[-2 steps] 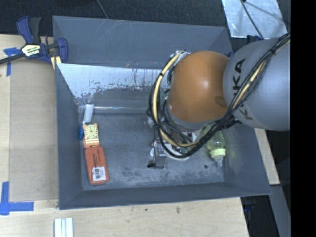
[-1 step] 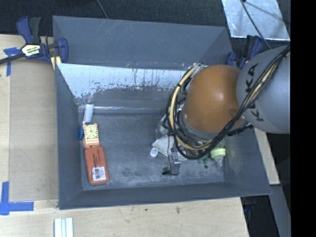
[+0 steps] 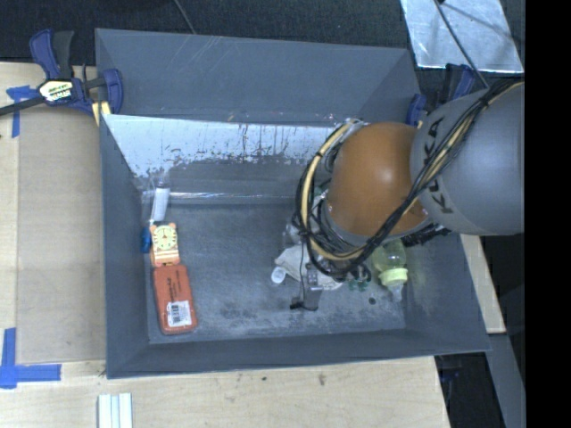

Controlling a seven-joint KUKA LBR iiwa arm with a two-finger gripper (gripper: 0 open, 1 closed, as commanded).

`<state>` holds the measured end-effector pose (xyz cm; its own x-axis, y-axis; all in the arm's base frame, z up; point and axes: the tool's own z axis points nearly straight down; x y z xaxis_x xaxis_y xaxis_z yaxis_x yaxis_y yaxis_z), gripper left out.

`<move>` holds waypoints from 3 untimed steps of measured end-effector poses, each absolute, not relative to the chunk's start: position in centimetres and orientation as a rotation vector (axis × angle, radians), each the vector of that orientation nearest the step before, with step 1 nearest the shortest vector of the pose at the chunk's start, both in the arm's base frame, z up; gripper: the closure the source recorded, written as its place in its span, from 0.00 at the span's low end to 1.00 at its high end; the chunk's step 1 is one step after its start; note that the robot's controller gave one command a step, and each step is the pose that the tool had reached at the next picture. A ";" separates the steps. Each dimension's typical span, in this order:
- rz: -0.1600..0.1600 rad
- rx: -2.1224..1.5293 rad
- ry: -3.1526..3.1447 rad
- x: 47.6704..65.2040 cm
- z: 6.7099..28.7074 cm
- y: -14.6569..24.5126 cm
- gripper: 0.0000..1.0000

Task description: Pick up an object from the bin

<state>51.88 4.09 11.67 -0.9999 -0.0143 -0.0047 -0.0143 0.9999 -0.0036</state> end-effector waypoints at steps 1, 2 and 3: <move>0.000 -0.144 3.135 55.3 9.3 3.2 1.00; 0.000 -0.144 3.135 55.3 9.3 3.2 1.00; 0.000 -0.152 3.135 54.3 23.2 0.9 1.00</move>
Offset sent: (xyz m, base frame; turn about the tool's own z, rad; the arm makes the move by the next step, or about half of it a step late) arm 0.0000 0.0000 0.0000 0.0000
